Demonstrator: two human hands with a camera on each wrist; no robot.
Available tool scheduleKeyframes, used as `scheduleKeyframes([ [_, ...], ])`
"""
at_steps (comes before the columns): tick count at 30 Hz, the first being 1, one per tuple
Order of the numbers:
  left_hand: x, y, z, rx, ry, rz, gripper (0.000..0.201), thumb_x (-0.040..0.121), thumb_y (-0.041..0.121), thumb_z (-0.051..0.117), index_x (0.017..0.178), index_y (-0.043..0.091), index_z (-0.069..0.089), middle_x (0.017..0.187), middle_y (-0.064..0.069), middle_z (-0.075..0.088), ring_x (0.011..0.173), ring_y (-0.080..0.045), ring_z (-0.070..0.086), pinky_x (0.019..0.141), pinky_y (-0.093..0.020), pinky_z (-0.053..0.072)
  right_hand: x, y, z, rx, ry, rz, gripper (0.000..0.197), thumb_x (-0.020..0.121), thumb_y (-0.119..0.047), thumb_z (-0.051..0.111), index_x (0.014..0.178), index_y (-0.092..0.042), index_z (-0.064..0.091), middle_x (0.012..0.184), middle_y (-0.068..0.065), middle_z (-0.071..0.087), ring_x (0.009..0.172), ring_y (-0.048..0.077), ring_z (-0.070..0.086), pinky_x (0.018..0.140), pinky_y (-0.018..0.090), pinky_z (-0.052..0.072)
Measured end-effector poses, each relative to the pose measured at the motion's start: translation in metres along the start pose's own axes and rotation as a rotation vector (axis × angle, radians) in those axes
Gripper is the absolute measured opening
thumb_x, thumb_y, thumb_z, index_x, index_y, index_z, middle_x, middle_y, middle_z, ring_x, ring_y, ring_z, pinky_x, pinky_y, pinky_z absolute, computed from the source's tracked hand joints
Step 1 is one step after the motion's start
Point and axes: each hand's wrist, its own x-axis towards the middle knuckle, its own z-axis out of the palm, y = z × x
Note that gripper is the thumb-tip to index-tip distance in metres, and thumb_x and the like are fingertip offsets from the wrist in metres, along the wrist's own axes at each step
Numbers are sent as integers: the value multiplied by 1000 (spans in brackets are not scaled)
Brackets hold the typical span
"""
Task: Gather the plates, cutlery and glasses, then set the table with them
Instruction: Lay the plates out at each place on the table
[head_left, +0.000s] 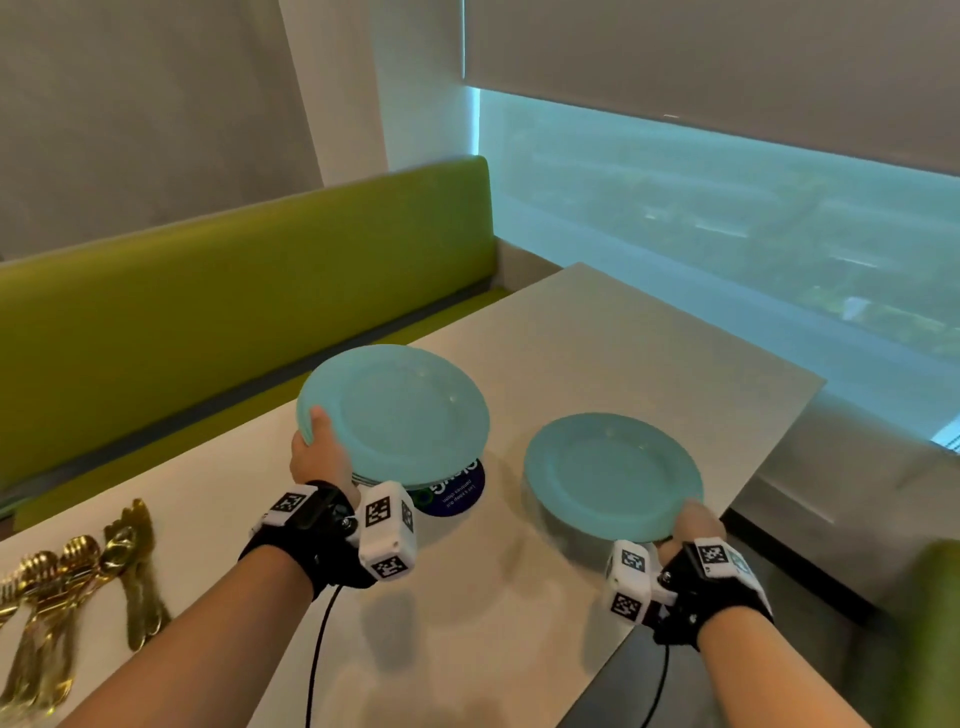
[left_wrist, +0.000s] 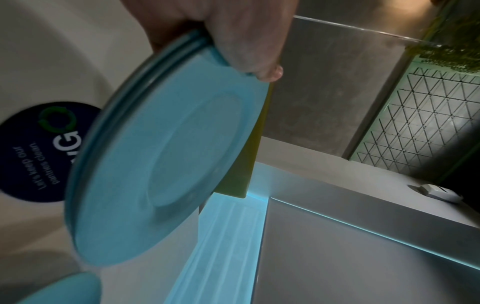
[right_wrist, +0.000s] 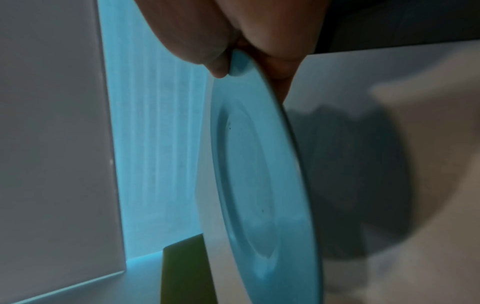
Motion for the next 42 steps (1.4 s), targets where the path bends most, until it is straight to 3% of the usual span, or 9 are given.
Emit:
scheduleKeyframes([
  [2, -1, -4, 3, 21, -8, -3, 52, 98, 41, 35, 141, 12, 39, 140, -12, 48, 124, -30, 50, 80, -28, 38, 17, 10, -3, 111, 21, 66, 46, 100, -20, 26, 142, -1, 33, 109, 12, 66, 128, 36, 47, 74, 28, 58],
  [6, -4, -13, 9, 57, -33, -7, 52, 98, 42, 35, 140, 11, 41, 137, -13, 50, 121, -32, 51, 80, -30, 40, 17, 18, -2, 102, 93, 68, 46, 101, -18, 25, 141, 3, 33, 142, 24, 42, 128, 40, 46, 88, 39, 47],
  [12, -12, -17, 18, 82, -76, -31, 51, 99, 42, 34, 140, 12, 39, 137, -14, 49, 122, -33, 50, 84, -36, 44, 20, 14, -9, 125, 218, 76, 50, 91, -35, 52, 120, 6, 55, 107, 22, 64, 101, 39, 63, 85, 45, 51],
  [19, -19, -21, 22, 1, -169, -74, 51, 98, 43, 37, 139, 14, 38, 135, -13, 51, 108, -31, 55, 80, -36, 45, 27, 0, -29, -37, 219, -40, 56, 87, -47, 56, 106, 5, 50, 105, 32, 52, 86, 34, 57, 62, 32, 40],
  [22, -21, -25, 20, -31, -209, -104, 52, 97, 44, 37, 139, 15, 37, 132, -10, 51, 99, -26, 52, 81, -38, 46, 15, -7, -22, -182, 203, -134, 61, 87, -40, 60, 137, -10, 42, 138, 18, 46, 126, 34, 46, 100, 43, 41],
  [24, -21, -29, 20, -43, -220, -113, 52, 97, 46, 36, 139, 16, 39, 128, -8, 53, 100, -26, 55, 81, -39, 48, 2, -12, -6, -343, 160, -265, 59, 88, -32, 61, 139, -9, 42, 141, 16, 45, 131, 32, 41, 108, 40, 34],
  [29, -28, -39, 12, -36, -304, -212, 61, 92, 62, 25, 132, 22, 49, 123, -9, 62, 98, -32, 63, 66, -36, 54, -36, -19, 51, -255, -255, -287, 29, 94, -16, 52, 119, -2, 58, 85, 7, 61, 70, 17, 57, 63, 30, 51],
  [36, -44, -41, -25, -73, -322, -245, 52, 96, 52, 30, 134, 21, 48, 116, -8, 62, 101, -32, 60, 85, -45, 51, -88, 1, 80, -379, -270, -351, 26, 81, -12, 65, 106, -7, 69, 100, 12, 72, 96, 30, 67, 92, 47, 52],
  [42, -42, -35, -81, -93, -280, -242, 41, 96, 50, 35, 117, 20, 52, 111, -5, 61, 99, -28, 59, 81, -41, 51, -145, 22, 81, -32, -358, -122, 12, 94, -9, 49, 86, -8, 57, 75, 7, 58, 63, 19, 54, 54, 28, 46],
])
